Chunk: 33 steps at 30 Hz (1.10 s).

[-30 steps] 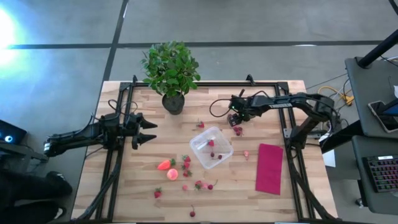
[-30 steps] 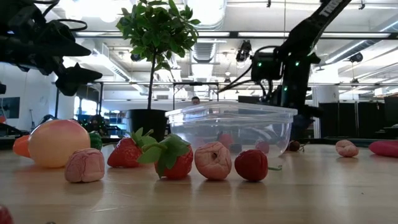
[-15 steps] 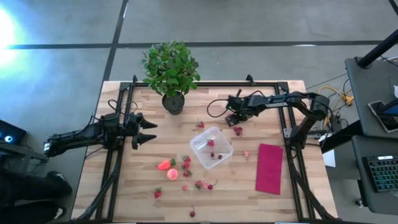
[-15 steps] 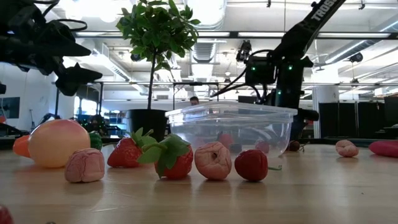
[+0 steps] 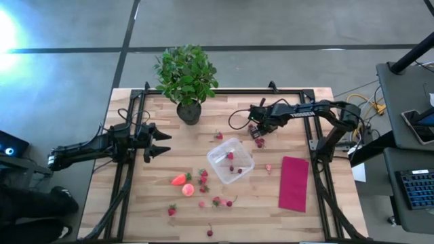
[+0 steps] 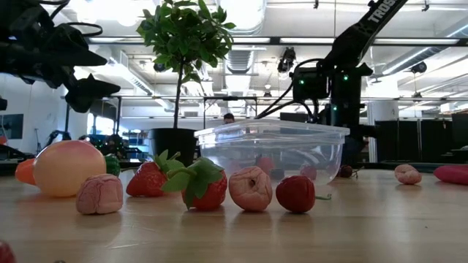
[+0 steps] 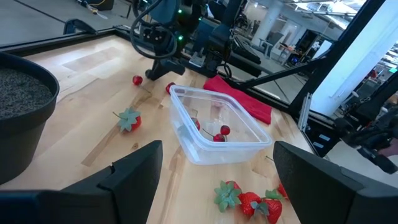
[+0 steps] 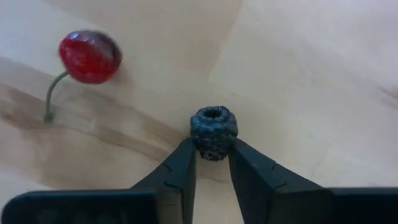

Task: Pick and placing Produce into tupperware
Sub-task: Put the blackberry into the transparent bin

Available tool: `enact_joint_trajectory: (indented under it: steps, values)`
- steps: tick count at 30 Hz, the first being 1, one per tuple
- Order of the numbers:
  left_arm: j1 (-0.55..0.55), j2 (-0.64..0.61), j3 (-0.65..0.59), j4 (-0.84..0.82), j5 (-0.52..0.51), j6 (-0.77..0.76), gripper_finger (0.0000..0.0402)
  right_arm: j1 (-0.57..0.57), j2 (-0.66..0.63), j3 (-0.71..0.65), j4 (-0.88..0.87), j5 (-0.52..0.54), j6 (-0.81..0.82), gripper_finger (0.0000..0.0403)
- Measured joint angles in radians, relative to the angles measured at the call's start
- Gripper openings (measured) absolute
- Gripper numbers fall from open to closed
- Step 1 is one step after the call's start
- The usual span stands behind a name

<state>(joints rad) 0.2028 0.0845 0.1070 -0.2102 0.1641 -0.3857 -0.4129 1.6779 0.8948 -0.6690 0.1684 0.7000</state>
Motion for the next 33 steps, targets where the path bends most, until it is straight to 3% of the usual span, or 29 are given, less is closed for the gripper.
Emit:
enact_joint_trajectory:
  steps: [6,16,22,33]
  values:
    - [0.000,0.000,0.000,0.000,0.000,0.000,0.0293,0.000,-0.001,0.006,0.001,0.015,0.006,0.0072]
    - [0.000,0.000,0.000,0.000,0.000,0.000,0.0293,-0.013,-0.002,0.052,0.005,-0.008,-0.002,0.0161]
    - [0.000,0.000,0.000,0.000,0.000,0.000,0.0293,-0.047,0.000,0.051,-0.001,-0.019,-0.010,0.0193]
    - [0.000,0.000,0.000,0.000,0.000,0.000,0.0293,-0.052,0.000,0.050,0.004,-0.032,-0.020,0.0171]
